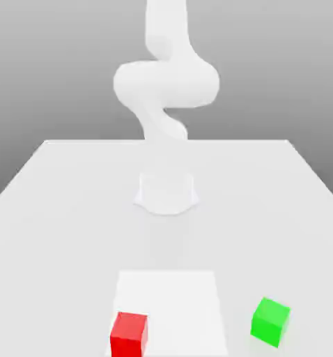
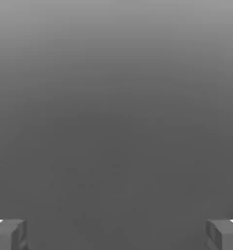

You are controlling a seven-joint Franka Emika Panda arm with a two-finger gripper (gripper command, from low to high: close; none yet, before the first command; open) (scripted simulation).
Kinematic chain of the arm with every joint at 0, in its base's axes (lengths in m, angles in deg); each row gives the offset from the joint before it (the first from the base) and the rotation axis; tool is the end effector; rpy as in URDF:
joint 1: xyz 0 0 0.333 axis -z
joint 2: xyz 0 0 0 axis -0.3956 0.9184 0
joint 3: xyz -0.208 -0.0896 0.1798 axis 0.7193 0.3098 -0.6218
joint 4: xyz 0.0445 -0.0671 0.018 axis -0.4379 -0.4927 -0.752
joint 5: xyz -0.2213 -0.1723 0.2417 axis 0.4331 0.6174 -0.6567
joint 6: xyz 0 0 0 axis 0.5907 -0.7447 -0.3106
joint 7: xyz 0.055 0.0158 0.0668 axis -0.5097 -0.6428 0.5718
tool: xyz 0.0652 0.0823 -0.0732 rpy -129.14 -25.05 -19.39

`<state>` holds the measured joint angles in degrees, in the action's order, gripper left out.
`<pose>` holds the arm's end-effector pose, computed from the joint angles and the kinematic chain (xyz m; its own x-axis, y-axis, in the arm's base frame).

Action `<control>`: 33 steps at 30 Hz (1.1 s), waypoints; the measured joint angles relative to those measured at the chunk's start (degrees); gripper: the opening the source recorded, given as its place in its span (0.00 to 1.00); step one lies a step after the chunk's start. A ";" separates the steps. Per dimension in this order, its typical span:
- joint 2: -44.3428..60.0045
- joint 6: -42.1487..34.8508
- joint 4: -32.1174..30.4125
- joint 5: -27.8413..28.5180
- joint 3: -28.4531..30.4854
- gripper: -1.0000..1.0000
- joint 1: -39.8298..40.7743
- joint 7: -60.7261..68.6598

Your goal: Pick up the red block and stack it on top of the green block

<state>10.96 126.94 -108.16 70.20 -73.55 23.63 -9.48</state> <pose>0.3888 -0.0044 0.6397 0.5106 -0.7254 0.4616 -0.5441 -0.6883 -0.4798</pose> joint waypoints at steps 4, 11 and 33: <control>8.64 3.15 -1.22 0.21 0.34 0.50 0.66 -0.41; 23.20 8.43 -3.26 0.34 1.21 0.50 1.57 -0.96; 62.63 27.01 -6.10 -2.41 1.74 0.00 4.38 0.07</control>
<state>73.58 153.94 -114.26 67.79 -71.80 28.00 -9.41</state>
